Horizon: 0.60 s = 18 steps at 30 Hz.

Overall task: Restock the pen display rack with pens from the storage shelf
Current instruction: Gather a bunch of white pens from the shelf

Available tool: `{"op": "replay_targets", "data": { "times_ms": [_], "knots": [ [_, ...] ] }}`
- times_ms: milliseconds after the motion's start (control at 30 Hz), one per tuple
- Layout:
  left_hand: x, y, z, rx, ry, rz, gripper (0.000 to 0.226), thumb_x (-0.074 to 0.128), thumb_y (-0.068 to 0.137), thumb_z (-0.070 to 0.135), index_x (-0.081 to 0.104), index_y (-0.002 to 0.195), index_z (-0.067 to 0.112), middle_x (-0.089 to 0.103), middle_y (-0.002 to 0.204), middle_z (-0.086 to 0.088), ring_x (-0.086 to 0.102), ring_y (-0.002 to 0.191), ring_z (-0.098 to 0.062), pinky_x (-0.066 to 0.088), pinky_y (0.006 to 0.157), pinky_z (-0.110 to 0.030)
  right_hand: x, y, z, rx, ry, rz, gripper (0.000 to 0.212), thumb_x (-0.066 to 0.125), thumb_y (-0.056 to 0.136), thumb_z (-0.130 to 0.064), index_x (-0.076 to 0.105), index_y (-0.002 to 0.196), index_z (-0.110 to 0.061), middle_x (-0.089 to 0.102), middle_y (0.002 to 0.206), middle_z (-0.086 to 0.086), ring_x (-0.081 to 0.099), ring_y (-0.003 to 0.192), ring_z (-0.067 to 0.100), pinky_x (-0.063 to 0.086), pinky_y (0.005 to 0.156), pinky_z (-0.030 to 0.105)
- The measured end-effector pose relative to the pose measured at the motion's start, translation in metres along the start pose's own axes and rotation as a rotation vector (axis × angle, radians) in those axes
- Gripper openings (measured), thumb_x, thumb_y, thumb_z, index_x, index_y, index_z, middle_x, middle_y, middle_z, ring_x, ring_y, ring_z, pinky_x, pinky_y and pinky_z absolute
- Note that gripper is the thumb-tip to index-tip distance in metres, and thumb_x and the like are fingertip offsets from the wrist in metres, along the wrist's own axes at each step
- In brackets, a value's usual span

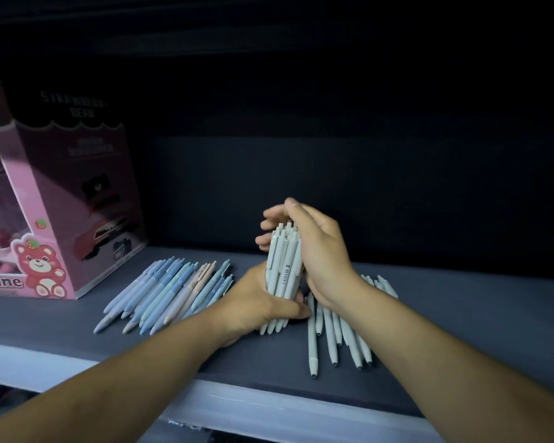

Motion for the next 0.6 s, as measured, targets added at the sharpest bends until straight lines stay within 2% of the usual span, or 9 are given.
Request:
{"op": "replay_targets", "data": {
  "times_ms": [67, 200, 267, 300, 333, 400, 467, 533, 600],
  "knots": [
    [0.001, 0.0, 0.0, -0.015, 0.017, -0.005, 0.028, 0.082, 0.077, -0.006, 0.061, 0.089, 0.008, 0.065, 0.077, -0.006, 0.063, 0.074, -0.015, 0.053, 0.072, -0.028, -0.004, 0.001, 0.001, 0.018, -0.017, -0.017, 0.036, 0.049, 0.107, -0.028, 0.07, 0.102, 0.0, 0.073, 0.093, 0.016, 0.073, 0.081, 0.031, 0.058, 0.09, 0.055],
    [-0.003, 0.0, 0.001, 0.003, -0.012, 0.079, 0.015, 0.073, 0.083, -0.008, 0.063, 0.079, 0.002, 0.066, 0.07, -0.015, 0.065, 0.069, -0.023, 0.055, 0.071, -0.03, -0.01, 0.008, 0.006, 0.098, 0.032, -0.062, 0.041, 0.047, 0.106, -0.039, 0.065, 0.116, -0.004, 0.076, 0.104, 0.016, 0.074, 0.099, 0.033, 0.057, 0.094, 0.05],
    [-0.005, 0.002, -0.001, -0.017, -0.052, 0.159, 0.016, 0.071, 0.084, -0.01, 0.062, 0.077, 0.001, 0.061, 0.065, -0.016, 0.063, 0.067, -0.029, 0.057, 0.071, -0.035, -0.017, 0.018, 0.008, 0.13, 0.017, 0.006, 0.038, 0.047, 0.105, -0.04, 0.07, 0.11, -0.01, 0.077, 0.105, 0.014, 0.073, 0.101, 0.029, 0.056, 0.095, 0.046],
    [-0.006, 0.003, -0.002, -0.037, -0.074, 0.196, 0.018, 0.069, 0.084, -0.011, 0.06, 0.076, 0.002, 0.058, 0.062, -0.016, 0.06, 0.065, -0.029, 0.058, 0.07, -0.037, -0.023, 0.022, 0.007, 0.139, -0.062, 0.038, 0.036, 0.047, 0.105, -0.036, 0.071, 0.105, -0.009, 0.076, 0.101, 0.015, 0.073, 0.095, 0.028, 0.058, 0.089, 0.043],
    [-0.007, 0.005, -0.003, -0.057, -0.088, 0.23, 0.019, 0.069, 0.084, -0.011, 0.058, 0.076, 0.002, 0.054, 0.061, -0.015, 0.057, 0.061, -0.028, 0.059, 0.068, -0.038, -0.03, 0.025, 0.003, 0.128, -0.241, 0.034, 0.035, 0.047, 0.105, -0.03, 0.071, 0.099, -0.006, 0.075, 0.094, 0.016, 0.072, 0.083, 0.025, 0.058, 0.079, 0.041],
    [-0.008, 0.007, -0.004, -0.084, -0.109, 0.287, 0.021, 0.068, 0.085, -0.01, 0.055, 0.077, 0.005, 0.05, 0.059, -0.011, 0.052, 0.055, -0.023, 0.055, 0.059, -0.035, -0.045, 0.028, -0.006, 0.07, -0.809, -0.094, 0.03, 0.054, 0.101, -0.024, 0.07, 0.09, -0.003, 0.07, 0.077, 0.014, 0.063, 0.061, 0.016, 0.052, 0.061, 0.031],
    [-0.01, 0.008, -0.004, -0.106, -0.132, 0.324, 0.022, 0.068, 0.085, -0.008, 0.053, 0.079, 0.006, 0.049, 0.06, -0.008, 0.05, 0.053, -0.02, 0.051, 0.054, -0.031, -0.057, 0.024, -0.007, 0.094, -1.209, -0.269, 0.027, 0.067, 0.094, -0.029, 0.072, 0.081, -0.007, 0.071, 0.073, 0.009, 0.057, 0.056, 0.011, 0.048, 0.056, 0.026],
    [-0.012, 0.004, -0.002, -0.13, -0.131, 0.347, 0.021, 0.069, 0.084, -0.007, 0.053, 0.08, 0.007, 0.049, 0.061, -0.008, 0.05, 0.053, -0.019, 0.049, 0.052, -0.03, -0.061, 0.017, -0.005, 0.206, -1.367, -0.371, 0.035, 0.074, 0.087, -0.039, 0.071, 0.076, -0.007, 0.072, 0.073, 0.01, 0.06, 0.059, 0.017, 0.054, 0.059, 0.032],
    [-0.013, -0.004, 0.001, -0.153, -0.119, 0.341, 0.021, 0.07, 0.083, -0.006, 0.054, 0.079, 0.008, 0.05, 0.059, -0.009, 0.051, 0.053, -0.02, 0.049, 0.052, -0.03, -0.058, 0.012, -0.005, 0.256, -1.446, -0.404, 0.037, 0.079, 0.083, -0.044, 0.071, 0.074, -0.008, 0.073, 0.073, 0.007, 0.069, 0.066, 0.024, 0.059, 0.064, 0.037]
  ]
}}
Point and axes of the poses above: each hand's wrist, its own y-axis towards the middle knuckle, its own x-axis out of the palm, z = x × y, the point moved 3 cm from there along y, towards the middle knuckle
